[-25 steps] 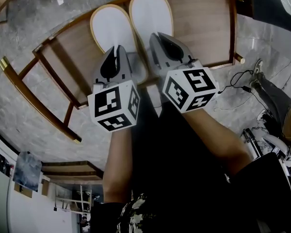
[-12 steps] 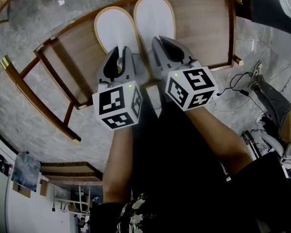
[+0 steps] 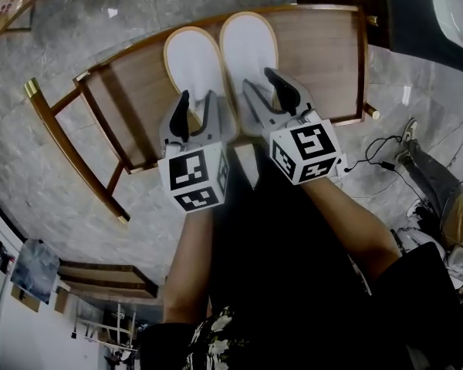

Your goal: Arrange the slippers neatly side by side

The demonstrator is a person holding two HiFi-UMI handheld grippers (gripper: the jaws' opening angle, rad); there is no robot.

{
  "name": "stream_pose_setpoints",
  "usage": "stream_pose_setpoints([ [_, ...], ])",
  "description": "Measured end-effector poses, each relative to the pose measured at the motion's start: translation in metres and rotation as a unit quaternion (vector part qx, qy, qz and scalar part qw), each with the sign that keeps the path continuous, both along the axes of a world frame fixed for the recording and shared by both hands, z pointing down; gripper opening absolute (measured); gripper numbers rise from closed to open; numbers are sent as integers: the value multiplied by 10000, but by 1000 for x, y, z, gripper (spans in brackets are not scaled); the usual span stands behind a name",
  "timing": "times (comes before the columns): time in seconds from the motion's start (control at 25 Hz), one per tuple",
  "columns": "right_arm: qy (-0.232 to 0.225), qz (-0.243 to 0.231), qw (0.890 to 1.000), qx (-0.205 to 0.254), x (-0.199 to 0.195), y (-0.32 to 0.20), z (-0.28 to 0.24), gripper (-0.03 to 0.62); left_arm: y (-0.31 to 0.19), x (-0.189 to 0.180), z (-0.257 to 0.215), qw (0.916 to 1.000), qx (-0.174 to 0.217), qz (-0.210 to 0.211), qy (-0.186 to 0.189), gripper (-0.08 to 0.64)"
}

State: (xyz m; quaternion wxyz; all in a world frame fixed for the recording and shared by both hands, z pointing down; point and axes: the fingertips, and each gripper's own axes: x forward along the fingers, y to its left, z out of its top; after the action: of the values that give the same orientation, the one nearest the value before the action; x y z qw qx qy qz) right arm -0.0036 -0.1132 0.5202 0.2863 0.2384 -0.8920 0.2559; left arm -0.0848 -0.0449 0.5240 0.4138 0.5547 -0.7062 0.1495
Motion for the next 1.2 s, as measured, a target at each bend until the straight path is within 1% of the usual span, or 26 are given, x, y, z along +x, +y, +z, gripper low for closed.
stream_pose_setpoints([
  [0.08, -68, -153, 9996, 224, 2, -5, -15, 155, 6, -2, -9, 9998, -15, -19, -221, 166],
  [0.16, -195, -272, 9991, 271, 8, -5, -32, 155, 19, 1, -23, 9993, -73, -56, -373, 159],
  [0.24, -437, -443, 9975, 330, 13, -4, -54, 150, 32, 3, -41, 9984, -87, -180, -525, 139],
  [0.28, -560, -553, 9961, 400, 15, -5, -66, 112, 37, 4, -51, 9976, -31, -276, -631, 121],
  [0.32, -650, -661, 9945, 477, 18, -7, -79, 70, 39, 5, -64, 9964, 66, -379, -753, 103],
  [0.4, -774, -825, 9921, 549, 28, -11, -102, 6, 38, 11, -90, 9933, 350, -533, -967, 15],
  [0.48, -934, -878, 9902, 561, 32, -16, -117, -2, 28, 13, -113, 9902, 725, -551, -1059, 3],
  [0.56, -1070, -789, 9894, 589, 36, -20, -128, -2, 17, 10, -132, 9866, 1091, -544, -1089, 3],
  [0.64, -1228, -655, 9886, 573, 45, -18, -144, -2, 12, 9, -152, 9829, 1352, -523, -1135, 3],
  [0.72, -1347, -568, 9871, 654, 54, -11, -165, -2, 11, 4, -175, 9782, 1571, -420, -1294, 3],
  [0.84, -1449, -602, 9815, 1101, 58, 2, -200, -2, 23, -14, -218, 9669, 1908, -329, -1660, 3],
  [0.96, -1616, -689, 9695, 1708, 52, 13, -238, -2, 49, -36, -259, 9534, 2147, -403, -2082, 3],
  [1.0, -1685, -690, 9648, 1899, 51, 16, -251, -2, 57, -41, -273, 9479, 2228, -414, -2238, 3],
  [1.08, -1823, -626, 9556, 2228, 50, 18, -276, -2, 71, -47, -299, 9344, 2414, -384, -2591, 3],
  [1.16, -1921, -521, 9510, 2366, 49, 20, -292, -2, 82, -48, -319, 9218, 2564, -358, -2884, 3],
  [1.2, -1976, -492, 9498, 2374, 49, 23, -297, -2, 88, -47, -326, 9181, 2628, -372, -2945, 3],
])
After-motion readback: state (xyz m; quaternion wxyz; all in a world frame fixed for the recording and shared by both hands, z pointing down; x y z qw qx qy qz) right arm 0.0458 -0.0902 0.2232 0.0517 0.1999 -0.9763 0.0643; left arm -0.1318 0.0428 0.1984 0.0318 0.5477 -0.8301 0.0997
